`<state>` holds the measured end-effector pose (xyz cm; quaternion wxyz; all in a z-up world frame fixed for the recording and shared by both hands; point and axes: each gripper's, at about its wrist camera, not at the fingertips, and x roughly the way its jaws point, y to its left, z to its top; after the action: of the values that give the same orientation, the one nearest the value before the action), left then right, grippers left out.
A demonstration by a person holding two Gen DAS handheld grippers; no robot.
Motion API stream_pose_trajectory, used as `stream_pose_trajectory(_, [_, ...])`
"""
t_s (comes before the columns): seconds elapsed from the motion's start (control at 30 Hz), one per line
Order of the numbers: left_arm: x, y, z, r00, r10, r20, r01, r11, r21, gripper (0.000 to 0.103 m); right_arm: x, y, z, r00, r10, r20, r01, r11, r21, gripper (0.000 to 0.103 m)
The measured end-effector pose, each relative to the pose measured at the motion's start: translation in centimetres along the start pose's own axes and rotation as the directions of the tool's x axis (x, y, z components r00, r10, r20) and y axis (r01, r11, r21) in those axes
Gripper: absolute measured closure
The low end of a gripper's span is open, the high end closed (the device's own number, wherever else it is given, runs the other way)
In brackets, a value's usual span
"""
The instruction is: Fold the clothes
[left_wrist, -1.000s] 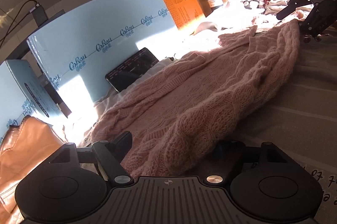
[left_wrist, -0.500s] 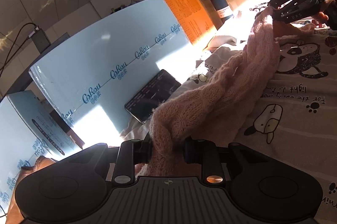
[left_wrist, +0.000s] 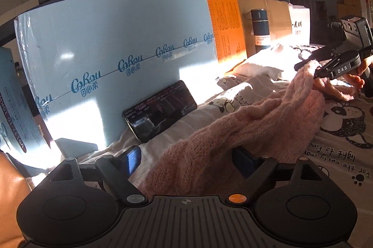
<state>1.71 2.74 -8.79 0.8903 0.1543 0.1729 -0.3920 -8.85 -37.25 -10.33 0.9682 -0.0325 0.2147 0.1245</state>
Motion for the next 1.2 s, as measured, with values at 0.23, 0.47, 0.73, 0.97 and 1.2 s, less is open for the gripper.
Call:
stream_pose_trajectory(0.23, [1.8, 3.6, 0.1, 0.999, 0.038, -0.028, -0.044, 0.969, -0.243, 0.007, 0.0, -1.3, -0.4, 0.999, -0.043, -0.013, 0.043, 0.999, 0.032, 0.033])
stream_pose_trajectory(0.47, [3.6, 5.3, -0.2, 0.965, 0.211, -0.157, -0.254, 0.903, -0.348, 0.007, -1.0, -2.8, -0.8, 0.995, -0.097, -0.003, 0.097, 0.994, 0.041, 0.023])
stream_pose_trajectory(0.73, [4.1, 4.0, -0.5, 0.936, 0.296, -0.191, -0.339, 0.905, -0.258, 0.005, -3.5, -4.1, -1.8, 0.979, -0.206, 0.005, 0.205, 0.978, 0.028, 0.020])
stream_pose_trajectory(0.97, [2.6, 2.5, 0.0, 0.919, 0.370, -0.137, -0.392, 0.893, -0.221, 0.005, -6.1, -6.1, -2.9, 0.937, -0.346, 0.036, 0.341, 0.934, 0.109, 0.018])
stream_pose_trajectory(1.2, [-0.1, 0.7, 0.3, 0.921, 0.387, -0.051, -0.386, 0.886, -0.256, 0.005, -7.4, -7.1, -3.8, 0.906, -0.419, 0.056, 0.390, 0.880, 0.272, 0.018])
